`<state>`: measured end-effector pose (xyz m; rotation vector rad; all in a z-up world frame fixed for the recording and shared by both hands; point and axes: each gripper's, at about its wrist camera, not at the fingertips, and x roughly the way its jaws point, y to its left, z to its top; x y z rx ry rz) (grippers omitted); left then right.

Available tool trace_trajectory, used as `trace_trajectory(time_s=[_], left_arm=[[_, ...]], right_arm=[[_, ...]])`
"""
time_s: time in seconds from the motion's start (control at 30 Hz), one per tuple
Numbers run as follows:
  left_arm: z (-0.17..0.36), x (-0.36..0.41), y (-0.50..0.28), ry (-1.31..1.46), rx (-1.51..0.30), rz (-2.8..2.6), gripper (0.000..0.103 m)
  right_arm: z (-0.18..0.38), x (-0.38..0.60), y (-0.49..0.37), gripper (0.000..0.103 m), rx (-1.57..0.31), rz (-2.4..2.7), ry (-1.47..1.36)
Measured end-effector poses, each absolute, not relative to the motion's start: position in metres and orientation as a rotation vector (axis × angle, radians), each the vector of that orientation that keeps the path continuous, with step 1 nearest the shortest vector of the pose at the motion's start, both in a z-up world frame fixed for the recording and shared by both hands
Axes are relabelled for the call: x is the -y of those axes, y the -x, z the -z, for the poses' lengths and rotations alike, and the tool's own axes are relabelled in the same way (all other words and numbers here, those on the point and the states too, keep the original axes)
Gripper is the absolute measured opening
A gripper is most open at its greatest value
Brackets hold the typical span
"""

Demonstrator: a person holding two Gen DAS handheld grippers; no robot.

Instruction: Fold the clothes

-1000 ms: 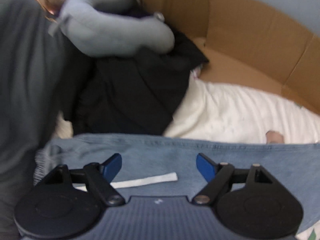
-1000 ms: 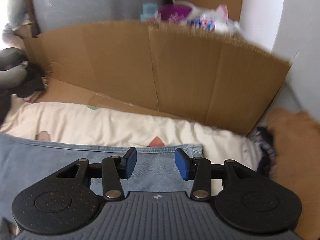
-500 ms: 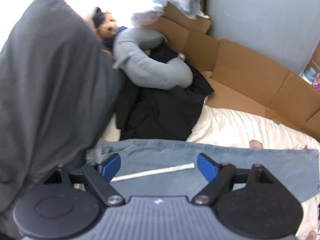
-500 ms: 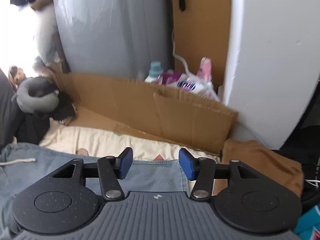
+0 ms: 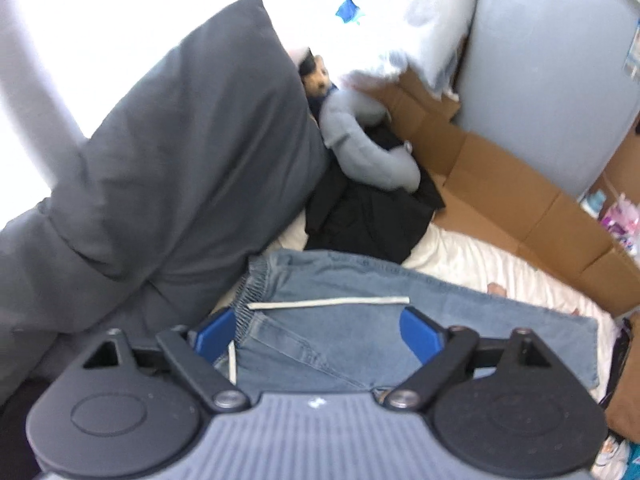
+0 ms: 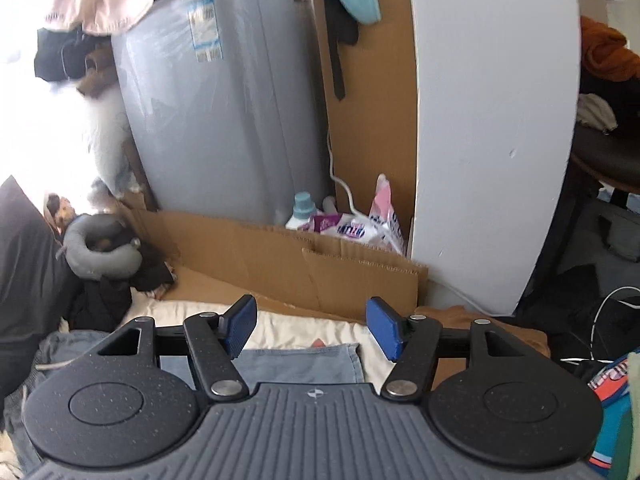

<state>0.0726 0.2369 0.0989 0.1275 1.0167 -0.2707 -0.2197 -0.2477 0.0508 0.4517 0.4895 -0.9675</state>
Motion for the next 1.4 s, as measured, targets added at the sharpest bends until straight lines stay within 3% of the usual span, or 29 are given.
trace_trajectory(time_s=[0.37, 0.67, 0.97, 1.4], left_arm=[[-0.12, -0.32, -0.048, -0.067, -1.055, 0.333, 0.092], [-0.076, -0.361, -0.031, 0.042, -1.093, 0.326, 0.092], [-0.014, -0.389, -0.008, 0.118, -1.146, 0.302, 0.089], [0.041, -0.413, 0.011, 0.11, -1.115, 0.245, 0.079]], right_arm=[[-0.11, 0.208, 0.24, 0.078, -0.397, 0.967, -0.534], [-0.122, 0.177, 0.244, 0.08, -0.396, 0.964, -0.527], [-0.064, 0.147, 0.22, 0.08, -0.415, 0.892, -0.526], [0.095, 0.12, 0.157, 0.08, -0.549, 0.78, -0.635]])
